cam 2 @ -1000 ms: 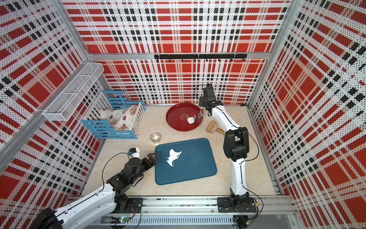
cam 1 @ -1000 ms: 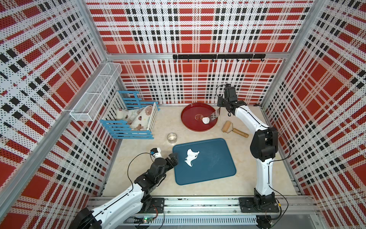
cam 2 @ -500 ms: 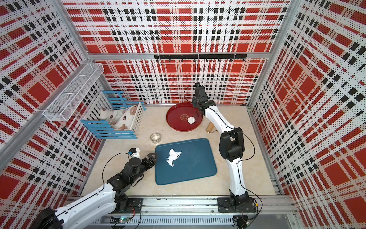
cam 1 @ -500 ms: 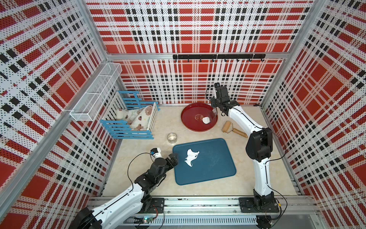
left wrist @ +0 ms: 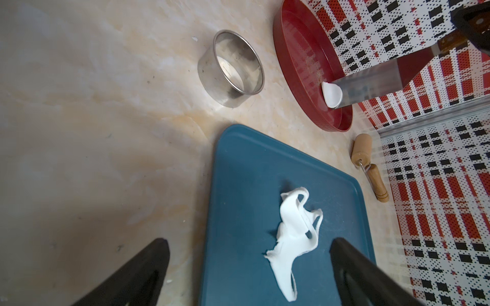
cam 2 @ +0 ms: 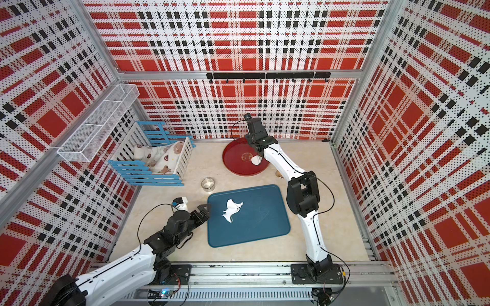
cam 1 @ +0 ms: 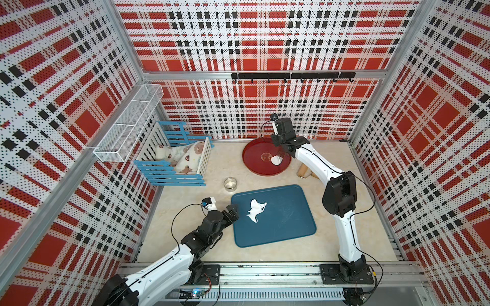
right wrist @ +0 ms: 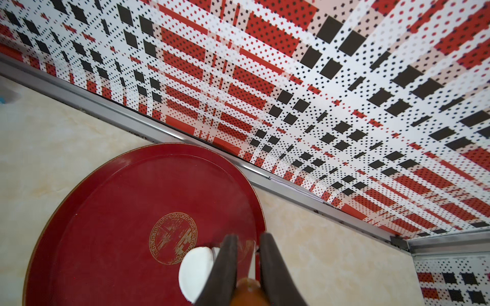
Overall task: Roll out the dumpling wrappers from the dough
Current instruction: Place the dumpling wrapper on the plate.
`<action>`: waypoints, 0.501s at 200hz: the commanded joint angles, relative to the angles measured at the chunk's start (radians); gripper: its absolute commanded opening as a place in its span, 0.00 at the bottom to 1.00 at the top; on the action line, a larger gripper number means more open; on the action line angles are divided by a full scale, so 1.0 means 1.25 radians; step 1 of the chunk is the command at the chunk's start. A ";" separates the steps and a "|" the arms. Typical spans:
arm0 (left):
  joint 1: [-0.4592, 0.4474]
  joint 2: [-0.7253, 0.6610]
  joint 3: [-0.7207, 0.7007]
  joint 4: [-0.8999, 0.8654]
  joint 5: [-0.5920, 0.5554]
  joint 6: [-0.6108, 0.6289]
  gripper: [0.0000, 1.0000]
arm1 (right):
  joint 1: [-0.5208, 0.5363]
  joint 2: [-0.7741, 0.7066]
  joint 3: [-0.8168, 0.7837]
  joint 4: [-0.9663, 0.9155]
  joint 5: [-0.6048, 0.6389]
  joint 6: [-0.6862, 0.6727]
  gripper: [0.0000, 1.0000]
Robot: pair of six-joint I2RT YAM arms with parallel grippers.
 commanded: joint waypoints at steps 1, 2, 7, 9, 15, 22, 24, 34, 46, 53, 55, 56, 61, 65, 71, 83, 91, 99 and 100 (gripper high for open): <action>0.007 0.001 -0.004 0.017 0.010 0.010 0.99 | 0.010 0.021 0.020 0.033 0.054 -0.070 0.00; 0.008 0.002 -0.004 0.017 0.010 0.010 0.99 | 0.011 0.021 0.020 0.033 0.055 -0.071 0.00; 0.008 0.000 -0.003 0.017 0.010 0.010 0.99 | 0.012 0.022 0.020 0.037 0.060 -0.079 0.00; 0.008 0.000 -0.003 0.017 0.010 0.010 0.99 | 0.012 0.023 0.020 0.038 0.062 -0.081 0.00; 0.008 -0.001 -0.005 0.017 0.010 0.010 0.99 | 0.016 0.024 0.019 0.041 0.067 -0.090 0.00; 0.009 0.000 -0.005 0.015 0.010 0.010 0.99 | 0.019 0.025 0.019 0.045 0.072 -0.097 0.00; 0.009 0.000 -0.005 0.015 0.009 0.010 0.99 | 0.019 0.025 0.020 0.046 0.074 -0.100 0.00; 0.009 -0.001 -0.005 0.014 0.009 0.010 0.99 | 0.022 0.026 0.019 0.051 0.078 -0.110 0.00; 0.009 -0.003 -0.007 0.014 0.010 0.010 0.99 | 0.025 0.026 0.017 0.058 0.084 -0.122 0.00; 0.010 -0.004 -0.007 0.013 0.010 0.009 0.99 | 0.028 0.026 0.017 0.062 0.091 -0.127 0.00; 0.010 -0.004 -0.007 0.013 0.010 0.009 0.99 | 0.028 0.026 0.017 0.063 0.092 -0.129 0.00; 0.009 -0.004 -0.007 0.013 0.009 0.009 0.99 | 0.028 0.026 0.017 0.063 0.093 -0.129 0.00; 0.009 -0.005 -0.007 0.012 0.010 0.009 0.99 | 0.029 0.027 0.018 0.065 0.096 -0.131 0.00; 0.009 -0.006 -0.007 0.012 0.010 0.009 0.99 | 0.029 0.026 0.018 0.066 0.100 -0.132 0.00; 0.009 -0.007 -0.007 0.011 0.010 0.009 0.99 | 0.031 0.025 0.019 0.068 0.104 -0.132 0.00; 0.009 -0.009 -0.007 0.011 0.010 0.007 0.99 | 0.031 0.019 0.019 0.071 0.112 -0.126 0.00; 0.010 -0.011 -0.009 0.011 0.009 0.007 0.99 | 0.031 0.012 0.018 0.072 0.115 -0.122 0.00; 0.010 -0.012 -0.008 0.010 0.010 0.007 0.99 | 0.030 0.004 0.018 0.072 0.114 -0.117 0.00; 0.010 -0.013 -0.008 0.010 0.010 0.007 0.99 | 0.030 0.003 0.018 0.071 0.113 -0.116 0.00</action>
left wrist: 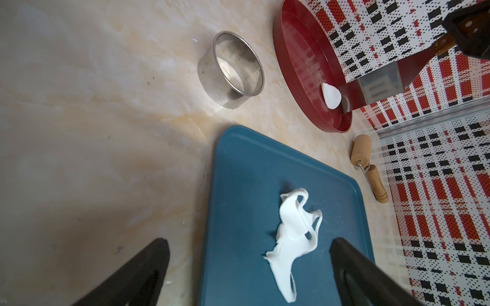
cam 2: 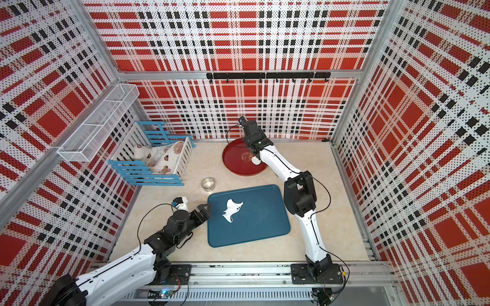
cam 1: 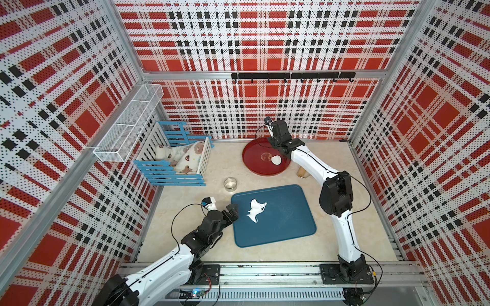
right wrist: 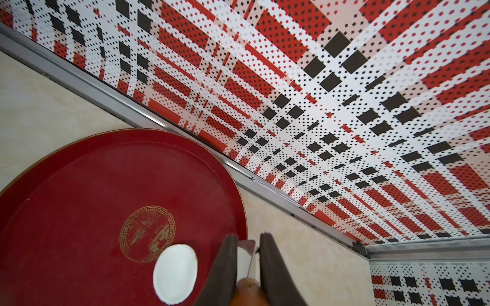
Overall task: Roll out the dumpling wrappers from the dough
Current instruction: Place the dumpling wrapper on the plate.
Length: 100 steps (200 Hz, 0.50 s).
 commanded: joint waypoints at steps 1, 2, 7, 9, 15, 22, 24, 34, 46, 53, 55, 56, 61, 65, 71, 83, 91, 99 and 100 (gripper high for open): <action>0.005 -0.012 -0.008 0.008 0.007 0.007 0.99 | 0.004 -0.018 0.017 0.046 0.030 -0.001 0.00; 0.006 -0.012 -0.007 0.008 0.007 0.008 0.99 | 0.004 -0.019 0.017 0.046 0.029 0.000 0.00; 0.006 -0.012 -0.007 0.008 0.007 0.009 0.99 | 0.004 -0.027 0.017 0.046 0.027 0.003 0.00; 0.006 -0.013 -0.007 0.008 0.007 0.009 0.99 | 0.004 -0.029 0.017 0.045 0.026 0.005 0.00; 0.006 -0.014 -0.004 0.006 0.006 0.010 0.99 | 0.003 -0.039 0.017 0.045 0.022 0.010 0.00; 0.006 -0.015 -0.001 0.003 0.004 0.012 0.99 | 0.004 -0.052 0.017 0.043 0.017 0.019 0.00; 0.005 -0.015 0.000 0.002 0.004 0.013 0.99 | 0.004 -0.056 0.016 0.043 0.015 0.021 0.00; 0.006 -0.017 0.009 -0.004 0.001 0.020 0.99 | 0.004 -0.077 0.017 0.040 0.011 0.034 0.00; 0.007 -0.018 0.022 -0.012 -0.005 0.031 0.99 | 0.004 -0.106 0.013 0.034 0.004 0.055 0.00; 0.007 -0.018 0.031 -0.015 -0.008 0.037 0.99 | 0.003 -0.126 0.006 0.032 0.003 0.067 0.00; 0.007 -0.019 0.033 -0.016 -0.008 0.039 0.99 | 0.002 -0.130 0.004 0.033 0.002 0.071 0.00; 0.006 -0.020 0.034 -0.016 -0.008 0.040 0.99 | 0.002 -0.132 0.002 0.033 0.002 0.072 0.00; 0.007 -0.021 0.038 -0.018 -0.011 0.046 0.99 | 0.003 -0.149 -0.006 0.034 0.000 0.082 0.00; 0.007 -0.021 0.043 -0.018 -0.013 0.049 0.99 | 0.002 -0.161 -0.015 0.034 -0.001 0.089 0.00; 0.007 -0.021 0.048 -0.018 -0.018 0.052 0.99 | 0.001 -0.181 -0.028 0.034 -0.007 0.100 0.00; 0.006 -0.023 0.058 -0.018 -0.022 0.061 0.99 | -0.001 -0.224 -0.062 0.034 -0.014 0.125 0.00; 0.006 -0.023 0.063 -0.016 -0.025 0.066 0.99 | -0.005 -0.255 -0.090 0.036 -0.022 0.146 0.00; 0.008 -0.023 0.067 -0.015 -0.027 0.070 0.99 | -0.011 -0.288 -0.123 0.040 -0.038 0.170 0.00; 0.008 -0.024 0.067 -0.015 -0.027 0.071 0.99 | -0.012 -0.292 -0.127 0.040 -0.040 0.173 0.00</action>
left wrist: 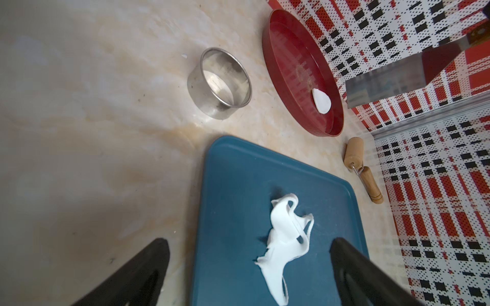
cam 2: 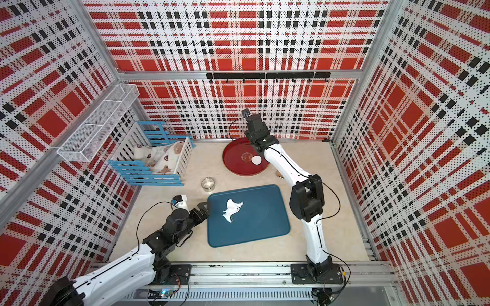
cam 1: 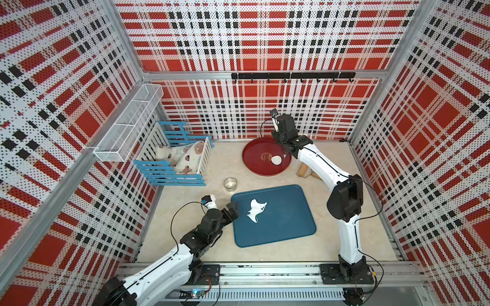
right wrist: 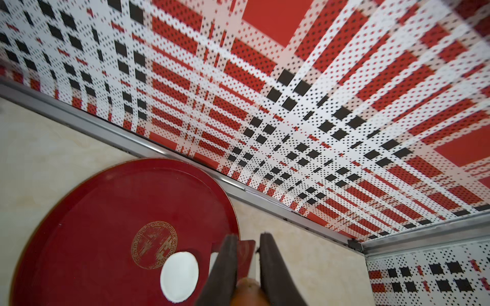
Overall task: Roll out the dumpling wrappers from the dough
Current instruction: Place the dumpling wrapper on the plate, then place the spatula at the center of the board.
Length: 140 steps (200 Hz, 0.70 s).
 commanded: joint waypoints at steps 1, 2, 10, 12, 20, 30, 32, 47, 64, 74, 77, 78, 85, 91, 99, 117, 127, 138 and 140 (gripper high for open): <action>0.006 -0.009 0.033 0.000 -0.018 0.035 0.99 | -0.013 -0.138 -0.055 0.036 -0.029 0.085 0.00; 0.006 -0.009 0.034 0.001 -0.018 0.035 0.99 | -0.014 -0.142 -0.059 0.037 -0.031 0.088 0.00; 0.006 -0.009 0.037 0.002 -0.020 0.040 0.99 | -0.023 -0.172 -0.091 0.041 -0.050 0.116 0.00; 0.006 -0.009 0.038 0.002 -0.021 0.040 0.99 | -0.026 -0.182 -0.101 0.042 -0.055 0.124 0.00; 0.006 -0.011 0.041 0.002 -0.021 0.043 0.99 | -0.041 -0.218 -0.142 0.050 -0.087 0.164 0.00; 0.007 -0.013 0.044 0.002 -0.023 0.048 0.99 | -0.068 -0.264 -0.199 0.066 -0.149 0.223 0.00; 0.007 -0.014 0.045 0.002 -0.024 0.048 0.99 | -0.073 -0.273 -0.212 0.070 -0.158 0.236 0.00; 0.007 -0.018 0.046 0.000 -0.026 0.051 0.99 | -0.119 -0.329 -0.314 0.110 -0.274 0.330 0.00; 0.008 -0.028 0.046 -0.003 -0.034 0.052 0.99 | -0.161 -0.379 -0.422 0.167 -0.368 0.432 0.00; 0.007 -0.036 0.044 -0.003 -0.038 0.051 0.99 | -0.170 -0.399 -0.477 0.198 -0.395 0.469 0.00; 0.008 -0.038 0.044 -0.003 -0.039 0.051 0.99 | -0.172 -0.403 -0.489 0.208 -0.402 0.478 0.00; 0.008 -0.039 0.044 -0.003 -0.040 0.050 0.99 | -0.172 -0.405 -0.494 0.210 -0.403 0.481 0.00; 0.008 -0.044 0.041 -0.003 -0.043 0.050 0.99 | -0.172 -0.410 -0.523 0.223 -0.412 0.494 0.00; 0.008 -0.049 0.040 -0.003 -0.046 0.048 0.99 | -0.173 -0.411 -0.544 0.232 -0.419 0.509 0.00; 0.008 -0.053 0.038 -0.002 -0.047 0.046 0.99 | -0.172 -0.410 -0.569 0.248 -0.433 0.529 0.00; 0.008 -0.058 0.036 -0.005 -0.047 0.042 0.99 | -0.172 -0.397 -0.609 0.276 -0.465 0.568 0.00; 0.007 -0.060 0.034 -0.004 -0.045 0.038 0.99 | -0.172 -0.389 -0.625 0.294 -0.483 0.581 0.00; 0.008 -0.060 0.031 -0.004 -0.044 0.035 0.99 | -0.172 -0.379 -0.641 0.314 -0.495 0.616 0.00; 0.007 -0.059 0.030 -0.004 -0.044 0.034 0.99 | -0.173 -0.376 -0.643 0.318 -0.497 0.619 0.00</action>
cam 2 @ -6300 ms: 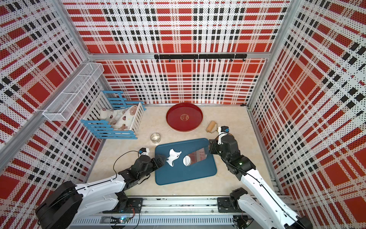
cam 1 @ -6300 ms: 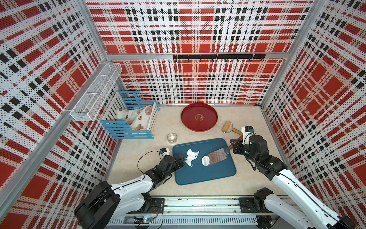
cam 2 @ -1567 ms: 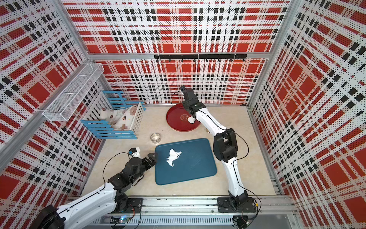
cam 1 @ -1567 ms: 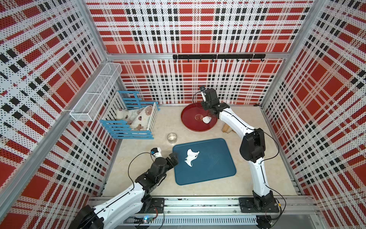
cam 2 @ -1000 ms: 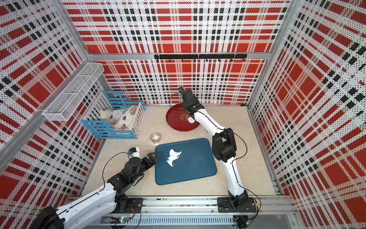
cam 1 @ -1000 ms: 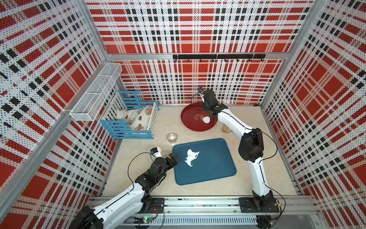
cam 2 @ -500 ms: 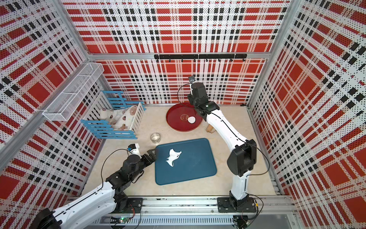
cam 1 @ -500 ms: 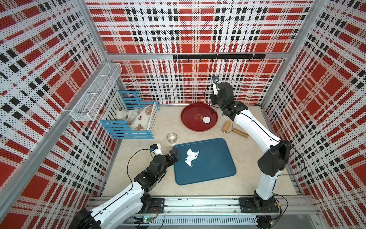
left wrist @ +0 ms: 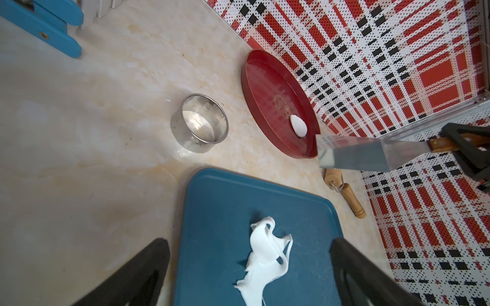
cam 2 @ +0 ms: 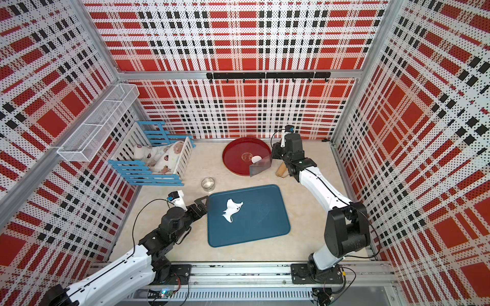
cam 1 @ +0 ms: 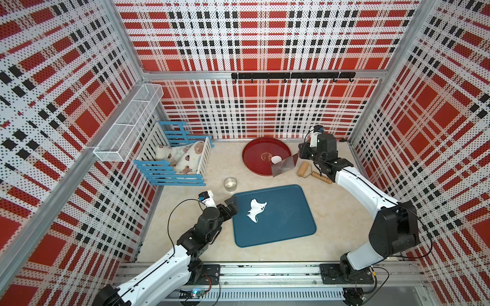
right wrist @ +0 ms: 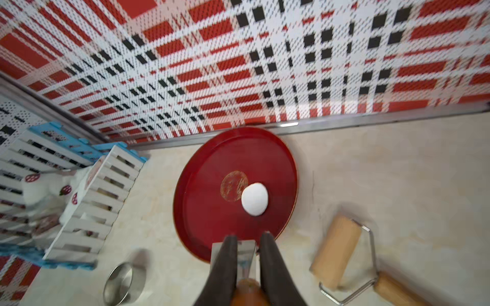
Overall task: Roll out the dumpling wrappers from the dough
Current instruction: Place the spatula at the center of the board.
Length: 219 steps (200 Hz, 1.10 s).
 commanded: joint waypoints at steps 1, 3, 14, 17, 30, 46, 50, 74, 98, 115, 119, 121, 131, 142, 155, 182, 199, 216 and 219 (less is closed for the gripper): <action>0.005 -0.007 0.007 -0.003 -0.008 -0.002 0.99 | 0.004 0.010 -0.012 0.122 -0.074 0.098 0.00; 0.006 -0.007 0.007 -0.003 -0.008 -0.002 0.99 | 0.004 0.012 -0.014 0.125 -0.076 0.101 0.00; 0.006 -0.007 0.004 -0.001 -0.008 -0.005 0.99 | 0.005 0.026 -0.022 0.139 -0.091 0.117 0.00; 0.005 -0.006 0.003 -0.001 -0.008 -0.006 0.99 | 0.004 0.031 -0.023 0.141 -0.095 0.120 0.00; 0.006 -0.007 0.001 0.001 -0.008 -0.010 0.99 | 0.004 0.051 -0.025 0.152 -0.110 0.130 0.00; 0.006 -0.005 -0.003 0.009 -0.005 -0.014 0.99 | 0.005 0.077 -0.033 0.163 -0.124 0.140 0.00; 0.005 -0.005 -0.003 0.010 -0.004 -0.015 0.99 | 0.004 0.082 -0.036 0.167 -0.128 0.142 0.00; 0.005 0.000 -0.004 0.013 -0.003 -0.015 0.99 | 0.004 0.110 -0.053 0.187 -0.146 0.151 0.00; 0.006 0.005 -0.002 0.016 -0.004 -0.013 0.99 | 0.004 0.136 -0.064 0.195 -0.158 0.148 0.00; 0.006 0.008 -0.003 0.021 -0.004 -0.013 0.99 | 0.004 0.154 -0.074 0.203 -0.162 0.144 0.00; 0.006 0.009 -0.003 0.021 -0.004 -0.013 0.99 | 0.004 0.159 -0.075 0.203 -0.162 0.143 0.00; 0.006 0.010 -0.003 0.022 -0.004 -0.013 0.99 | 0.004 0.161 -0.075 0.202 -0.163 0.143 0.00; 0.006 0.013 -0.004 0.023 -0.003 -0.013 0.99 | 0.005 0.171 -0.078 0.203 -0.164 0.138 0.00; 0.006 0.014 -0.005 0.024 -0.003 -0.014 0.99 | 0.005 0.182 -0.082 0.208 -0.167 0.137 0.00; 0.005 0.015 -0.007 0.026 -0.001 -0.016 0.99 | 0.004 0.198 -0.081 0.205 -0.168 0.132 0.00; 0.006 0.014 -0.010 0.028 -0.003 -0.016 0.99 | 0.005 0.226 -0.073 0.192 -0.174 0.135 0.08; 0.005 0.015 -0.010 0.028 -0.001 -0.017 0.99 | 0.003 0.234 -0.069 0.177 -0.164 0.133 0.20; 0.007 0.015 -0.010 0.029 -0.001 -0.017 0.99 | -0.001 0.235 -0.072 0.166 -0.153 0.132 0.28; 0.006 0.014 -0.011 0.029 -0.002 -0.017 0.99 | 0.000 0.235 -0.074 0.166 -0.153 0.132 0.29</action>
